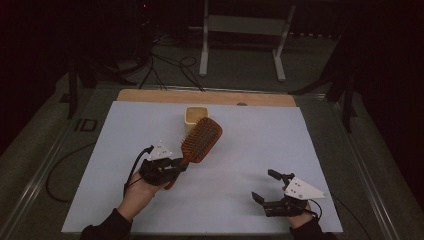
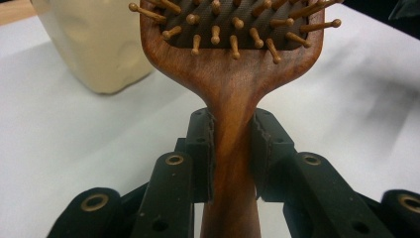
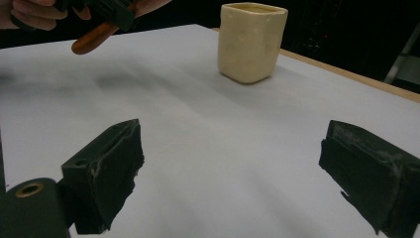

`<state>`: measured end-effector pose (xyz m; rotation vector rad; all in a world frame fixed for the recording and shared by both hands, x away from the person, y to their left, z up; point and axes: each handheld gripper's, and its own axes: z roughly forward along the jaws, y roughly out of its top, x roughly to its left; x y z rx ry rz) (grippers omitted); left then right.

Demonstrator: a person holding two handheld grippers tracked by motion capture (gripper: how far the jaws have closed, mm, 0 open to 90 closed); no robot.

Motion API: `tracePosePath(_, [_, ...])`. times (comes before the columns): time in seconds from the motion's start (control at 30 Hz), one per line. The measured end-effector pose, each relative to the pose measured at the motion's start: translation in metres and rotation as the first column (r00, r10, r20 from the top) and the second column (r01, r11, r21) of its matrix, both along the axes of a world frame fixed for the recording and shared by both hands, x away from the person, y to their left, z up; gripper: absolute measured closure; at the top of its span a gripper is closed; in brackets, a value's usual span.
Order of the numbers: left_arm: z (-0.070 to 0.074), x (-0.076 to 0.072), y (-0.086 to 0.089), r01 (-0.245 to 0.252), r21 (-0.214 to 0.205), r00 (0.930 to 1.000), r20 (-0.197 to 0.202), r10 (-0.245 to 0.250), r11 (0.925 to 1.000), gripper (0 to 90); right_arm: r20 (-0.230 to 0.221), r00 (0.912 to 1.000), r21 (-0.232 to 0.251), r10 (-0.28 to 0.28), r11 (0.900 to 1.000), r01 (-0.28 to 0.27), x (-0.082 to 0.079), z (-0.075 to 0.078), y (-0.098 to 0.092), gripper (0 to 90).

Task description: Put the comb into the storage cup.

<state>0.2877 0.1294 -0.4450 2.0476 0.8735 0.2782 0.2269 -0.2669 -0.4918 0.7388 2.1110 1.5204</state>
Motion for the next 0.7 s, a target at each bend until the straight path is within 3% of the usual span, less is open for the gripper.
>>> tracePosePath(0.23, [-0.001,0.0,-0.002,0.0,-0.054,0.9995,0.032,0.002,0.9985,73.6,-0.004,0.9993,0.001,-0.038,0.9993,0.038,0.0,0.004,0.001,8.9])
tracePosePath(0.47, [-0.001,-0.003,-0.008,0.023,-0.084,0.9967,0.079,-0.016,0.9962,73.5,0.011,0.9961,0.017,-0.087,0.9961,0.087,-0.003,0.031,0.002,8.9])
tracePosePath(0.57, [-0.004,-0.004,-0.009,0.029,-0.097,0.9964,0.082,-0.021,0.9948,73.5,0.016,0.9965,0.017,-0.082,0.9965,0.082,-0.004,0.045,0.007,8.9])
tracePosePath(0.63, [-0.008,-0.009,-0.011,0.035,-0.105,0.9929,0.117,-0.022,0.9938,73.5,0.019,0.9968,0.024,-0.078,0.9967,0.077,-0.004,0.053,0.012,8.9])
tracePosePath(0.7, [-0.01,-0.011,-0.011,0.031,-0.108,0.9919,0.126,-0.017,0.9936,73.6,0.033,0.9973,0.02,-0.066,0.9977,0.065,-0.003,0.063,0.018,8.9])
